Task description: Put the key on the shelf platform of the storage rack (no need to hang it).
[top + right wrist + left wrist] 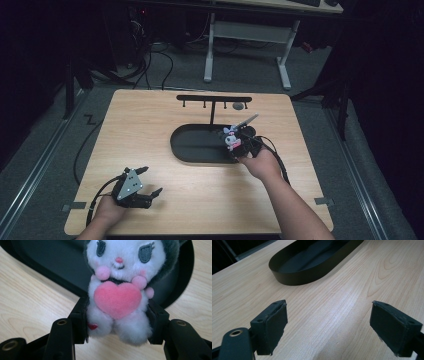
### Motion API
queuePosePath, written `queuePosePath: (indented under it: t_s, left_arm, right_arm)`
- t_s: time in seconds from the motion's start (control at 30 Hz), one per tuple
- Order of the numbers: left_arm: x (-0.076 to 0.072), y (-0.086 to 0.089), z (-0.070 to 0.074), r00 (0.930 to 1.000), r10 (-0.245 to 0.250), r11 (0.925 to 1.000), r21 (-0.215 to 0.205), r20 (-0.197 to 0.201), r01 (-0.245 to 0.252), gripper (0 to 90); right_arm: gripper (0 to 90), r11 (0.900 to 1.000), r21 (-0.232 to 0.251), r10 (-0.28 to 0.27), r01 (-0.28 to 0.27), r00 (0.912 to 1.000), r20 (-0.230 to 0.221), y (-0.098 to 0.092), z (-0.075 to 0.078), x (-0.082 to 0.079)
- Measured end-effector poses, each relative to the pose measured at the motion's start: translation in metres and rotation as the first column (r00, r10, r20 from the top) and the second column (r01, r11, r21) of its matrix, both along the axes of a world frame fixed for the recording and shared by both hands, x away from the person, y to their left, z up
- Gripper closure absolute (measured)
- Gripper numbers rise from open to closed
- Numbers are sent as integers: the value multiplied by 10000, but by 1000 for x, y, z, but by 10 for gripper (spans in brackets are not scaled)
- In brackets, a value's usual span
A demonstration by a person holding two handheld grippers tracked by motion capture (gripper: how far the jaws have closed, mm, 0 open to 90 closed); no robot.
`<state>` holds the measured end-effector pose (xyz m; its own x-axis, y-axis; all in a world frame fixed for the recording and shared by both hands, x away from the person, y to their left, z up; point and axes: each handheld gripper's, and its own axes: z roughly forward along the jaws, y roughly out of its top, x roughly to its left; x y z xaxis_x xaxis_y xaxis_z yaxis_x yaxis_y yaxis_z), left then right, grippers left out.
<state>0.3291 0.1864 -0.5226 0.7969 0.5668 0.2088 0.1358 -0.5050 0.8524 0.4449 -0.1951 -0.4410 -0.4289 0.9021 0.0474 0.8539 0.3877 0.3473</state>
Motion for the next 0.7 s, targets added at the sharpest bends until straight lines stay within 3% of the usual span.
queuePosePath:
  t_s: [0.43,0.7]
  left_arm:
    - [0,0,0,10000,-18,10000,40,-40,18,155]
    - [0,1,0,10000,-54,10000,23,-43,54,155]
  right_arm:
    - [466,9999,32,103,-103,9999,95,20,-7,24]
    - [466,9998,54,-201,200,9998,65,20,-10,32]
